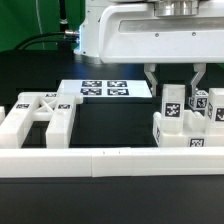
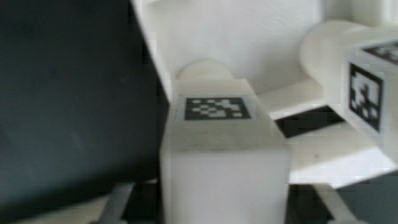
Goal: Assemble chair
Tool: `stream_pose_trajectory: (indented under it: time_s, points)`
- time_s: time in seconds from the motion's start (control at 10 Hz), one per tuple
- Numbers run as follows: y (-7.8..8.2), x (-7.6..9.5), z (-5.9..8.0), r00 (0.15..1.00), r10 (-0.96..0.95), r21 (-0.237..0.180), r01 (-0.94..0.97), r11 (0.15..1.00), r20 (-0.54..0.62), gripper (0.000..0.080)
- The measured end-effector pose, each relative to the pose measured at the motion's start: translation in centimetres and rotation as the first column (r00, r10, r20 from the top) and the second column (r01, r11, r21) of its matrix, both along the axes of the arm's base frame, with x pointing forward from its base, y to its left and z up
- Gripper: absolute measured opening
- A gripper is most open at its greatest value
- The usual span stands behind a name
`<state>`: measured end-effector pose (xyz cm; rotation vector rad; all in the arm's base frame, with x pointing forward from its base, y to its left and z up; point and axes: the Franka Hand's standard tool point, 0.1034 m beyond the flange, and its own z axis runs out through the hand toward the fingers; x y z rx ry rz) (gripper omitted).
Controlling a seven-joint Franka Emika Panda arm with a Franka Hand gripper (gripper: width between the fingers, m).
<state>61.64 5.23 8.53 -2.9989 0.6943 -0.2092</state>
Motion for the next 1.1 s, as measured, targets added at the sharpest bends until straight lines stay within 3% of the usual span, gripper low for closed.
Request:
stream_pose_trajectory:
  time_s: [0.2,0.5,0.7,0.8,1.0,1.1]
  points:
    - [-0.19,-0.19,-0.09,0.972,-0.236,0.032,0.237,0.971,-0.009,0.0284]
    - [-0.45,-0.31,-0.21,0.867,-0.497,0.078,0.497,0.864,-0.025,0.0284]
    - [-0.33,-0.35,-0.22,0.736,-0.675,0.101,0.676,0.730,-0.053,0.0285]
    - [-0.24,-0.35,-0.19,0.666,-0.743,0.108,0.745,0.658,-0.064,0.0285]
    - [-0.28,-0.35,-0.24,0.661,-0.748,0.109,0.749,0.653,-0.064,0.0285]
    - [-0.27,-0.38,-0.27,0.685,-0.726,0.104,0.727,0.678,-0.061,0.0469]
